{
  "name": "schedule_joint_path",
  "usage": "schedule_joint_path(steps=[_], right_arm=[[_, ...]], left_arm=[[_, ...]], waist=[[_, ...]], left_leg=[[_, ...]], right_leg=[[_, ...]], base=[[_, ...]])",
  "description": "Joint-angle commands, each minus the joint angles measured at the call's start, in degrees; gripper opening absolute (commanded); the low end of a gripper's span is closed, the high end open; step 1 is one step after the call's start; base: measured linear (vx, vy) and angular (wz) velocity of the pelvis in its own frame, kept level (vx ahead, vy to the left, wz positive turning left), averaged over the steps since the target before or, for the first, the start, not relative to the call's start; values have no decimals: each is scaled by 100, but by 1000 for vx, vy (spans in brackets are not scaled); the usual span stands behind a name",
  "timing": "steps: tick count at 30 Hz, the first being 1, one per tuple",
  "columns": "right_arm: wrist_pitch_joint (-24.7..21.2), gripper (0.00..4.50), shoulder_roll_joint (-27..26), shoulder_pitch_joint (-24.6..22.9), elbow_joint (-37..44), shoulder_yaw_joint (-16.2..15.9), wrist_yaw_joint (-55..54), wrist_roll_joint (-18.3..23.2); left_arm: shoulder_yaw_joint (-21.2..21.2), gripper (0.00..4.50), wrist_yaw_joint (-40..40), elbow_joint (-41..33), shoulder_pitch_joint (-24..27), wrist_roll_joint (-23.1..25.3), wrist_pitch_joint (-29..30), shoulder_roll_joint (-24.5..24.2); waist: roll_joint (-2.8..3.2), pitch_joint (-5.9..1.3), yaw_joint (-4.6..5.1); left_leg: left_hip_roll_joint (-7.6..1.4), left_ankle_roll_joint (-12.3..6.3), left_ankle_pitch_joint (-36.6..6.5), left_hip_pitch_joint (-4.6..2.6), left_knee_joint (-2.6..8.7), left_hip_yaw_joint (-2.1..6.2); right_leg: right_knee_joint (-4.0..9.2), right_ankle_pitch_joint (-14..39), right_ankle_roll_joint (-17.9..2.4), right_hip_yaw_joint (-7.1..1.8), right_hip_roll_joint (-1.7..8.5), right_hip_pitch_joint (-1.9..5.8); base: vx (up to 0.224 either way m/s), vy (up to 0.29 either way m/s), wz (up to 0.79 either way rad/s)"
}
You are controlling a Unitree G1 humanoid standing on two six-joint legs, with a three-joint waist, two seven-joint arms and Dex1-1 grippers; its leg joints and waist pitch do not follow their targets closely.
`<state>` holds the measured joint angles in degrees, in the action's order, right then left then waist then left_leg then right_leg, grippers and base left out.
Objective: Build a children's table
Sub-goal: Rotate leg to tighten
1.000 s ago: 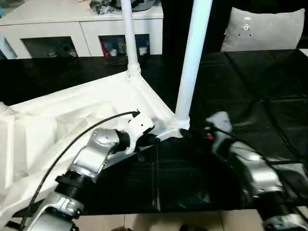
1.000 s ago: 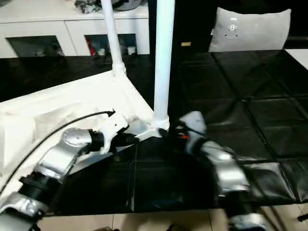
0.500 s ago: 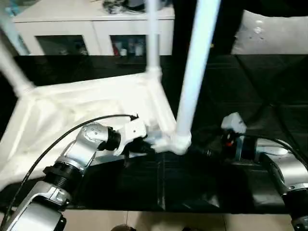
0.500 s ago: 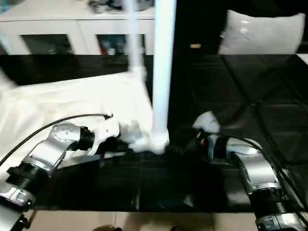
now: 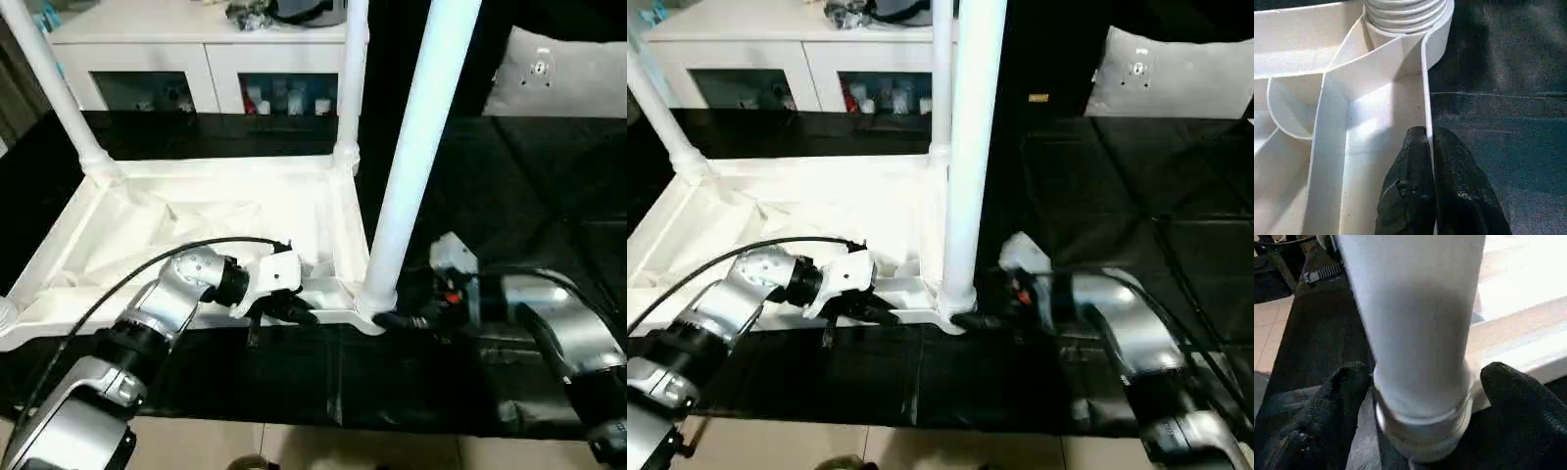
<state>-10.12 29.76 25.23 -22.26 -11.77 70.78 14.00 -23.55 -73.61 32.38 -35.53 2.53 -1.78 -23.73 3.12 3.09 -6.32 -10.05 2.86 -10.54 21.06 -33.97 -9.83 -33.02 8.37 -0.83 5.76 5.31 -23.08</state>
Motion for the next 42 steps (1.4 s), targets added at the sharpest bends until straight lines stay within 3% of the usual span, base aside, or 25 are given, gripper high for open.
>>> schedule_joint_path(steps=[1,2,8,15,21,23,27,28,32,33,34,35,37,38,39,42], right_arm=[[124,366,-52,118,-125,-49,43,-63],[138,343,-66,143,-157,-53,46,-75],[168,301,-90,161,-215,-114,104,-101],[128,273,-153,77,-177,-80,104,-74],[-458,272,-546,-370,281,235,-726,155],[-517,271,-633,-434,343,271,-919,156],[-1090,270,-1775,-541,340,780,-3105,69],[-1090,269,-1775,-541,340,780,-3105,69],[-1044,269,-2252,-298,4,1097,-4097,-20],[-1044,269,-2252,-298,4,1097,-4097,-20],[-954,269,-2421,-131,-230,1214,-4589,-124],[-863,269,-2458,-26,-384,1224,-4835,-235],[-773,269,-2461,25,-463,1211,-4992,-355],[-693,269,-2459,40,-506,1229,-5062,-410],[-678,304,-2484,30,-487,1259,-5131,-460],[-545,342,-2452,-68,-373,1291,-5166,-556]], left_arm=[[-176,0,-207,-14,-102,125,-200,17],[-177,0,-209,-1,-99,125,-212,20],[-177,0,-201,37,-91,129,-245,25],[-143,0,-154,68,-62,106,-228,53],[225,0,243,-471,155,-324,706,320],[269,0,312,-577,187,-383,854,366],[471,0,1654,-1193,376,-255,1942,1064],[471,0,1654,-1193,376,-255,1942,1064],[591,0,2453,-1256,312,-107,2300,1603],[591,0,2453,-1256,312,-107,2300,1603],[653,0,2958,-1287,247,32,2435,1923],[636,0,3182,-1337,220,115,2423,2074],[593,0,3262,-1414,229,148,2418,2131],[559,0,3261,-1469,252,149,2369,2148],[532,0,3267,-1545,281,146,2404,2148],[517,0,3292,-1564,334,200,2357,2058]], waist=[[-74,-421,29],[-77,-426,29],[-82,-419,29],[-77,-414,32],[-74,-401,44],[-69,-382,90],[-58,-346,261],[-53,-352,322],[-50,-349,492],[-66,-351,496],[-67,-346,499],[-44,-341,530],[-56,-360,538],[-48,-361,541],[-42,-377,544],[-37,-399,537]], left_leg=[[-309,-344,-1333,-58,386,67],[-304,-354,-1312,-49,381,65],[-306,-375,-1307,-51,384,63],[-306,-356,-1338,-53,390,67],[-312,-311,-1393,-57,409,75],[-301,-237,-1563,-72,425,84],[-279,-48,-1799,-33,454,125],[-249,-5,-1882,-52,438,133],[-214,-106,-1993,-45,407,133],[-191,-130,-1986,-45,393,128],[-166,-198,-1961,-45,377,120],[-179,-204,-1947,-51,371,116],[-169,-203,-1905,-54,359,126],[-179,-249,-1850,-17,380,132],[-202,-272,-1841,-5,393,139],[-224,-331,-1685,0,399,125]], right_leg=[[381,1955,-1127,-276,359,302],[373,1922,-1130,-276,360,310],[379,1991,-1111,-274,359,309],[388,2073,-1079,-273,357,305],[410,2238,-1029,-270,366,313],[444,2495,-958,-262,358,285],[474,2864,-807,-228,353,285],[521,3058,-715,-203,361,272],[580,3120,-639,-181,335,242],[598,3198,-596,-167,335,250],[626,3357,-521,-164,342,249],[635,3391,-509,-163,330,213],[651,3391,-458,-134,328,229],[632,3245,-473,-149,325,245],[603,3051,-515,-162,321,250],[535,2521,-738,-206,325,260]], base=[[0,0,0],[0,0,0],[0,0,0],[0,0,0],[0,0,0],[0,0,0],[0,0,0],[0,0,0],[0,0,0],[0,0,0],[0,0,0],[0,0,0],[0,0,0],[0,0,0],[0,0,0],[0,0,0]])
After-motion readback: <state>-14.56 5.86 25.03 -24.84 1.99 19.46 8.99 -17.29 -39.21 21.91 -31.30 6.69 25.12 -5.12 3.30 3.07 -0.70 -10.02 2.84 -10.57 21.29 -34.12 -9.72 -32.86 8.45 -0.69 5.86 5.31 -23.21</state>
